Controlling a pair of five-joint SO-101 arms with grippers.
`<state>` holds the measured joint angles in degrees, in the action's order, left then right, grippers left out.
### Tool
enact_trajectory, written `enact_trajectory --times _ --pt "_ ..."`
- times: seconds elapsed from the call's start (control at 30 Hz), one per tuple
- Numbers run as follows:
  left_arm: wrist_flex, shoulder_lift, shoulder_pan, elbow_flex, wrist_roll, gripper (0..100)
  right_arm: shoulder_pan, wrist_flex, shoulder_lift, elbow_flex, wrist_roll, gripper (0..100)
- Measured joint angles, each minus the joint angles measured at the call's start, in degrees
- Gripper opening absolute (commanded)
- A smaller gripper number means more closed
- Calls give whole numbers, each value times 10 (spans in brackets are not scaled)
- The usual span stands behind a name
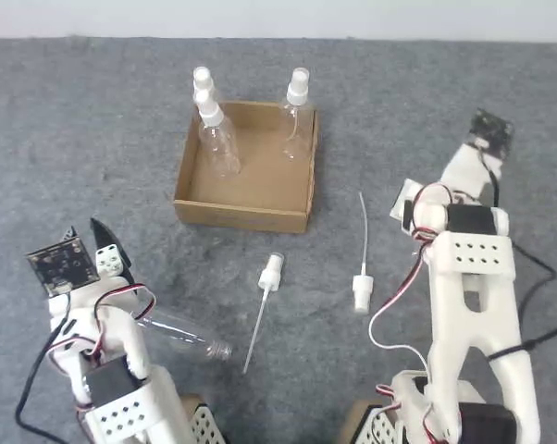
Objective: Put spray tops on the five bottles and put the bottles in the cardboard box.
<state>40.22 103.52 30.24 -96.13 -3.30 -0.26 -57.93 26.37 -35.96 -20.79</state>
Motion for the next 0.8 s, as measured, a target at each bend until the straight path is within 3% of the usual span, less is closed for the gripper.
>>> enact_trajectory --times 0.2,0.43,0.6,0.8 --pt "0 0 0 0 0 95 11 -2 -97 58 98 180" --pt "0 0 0 0 0 95 51 -10 -189 119 295 184" --pt "0 0 0 0 0 95 59 -44 -191 139 396 182" --pt "0 0 0 0 0 95 56 -30 -191 140 415 180"
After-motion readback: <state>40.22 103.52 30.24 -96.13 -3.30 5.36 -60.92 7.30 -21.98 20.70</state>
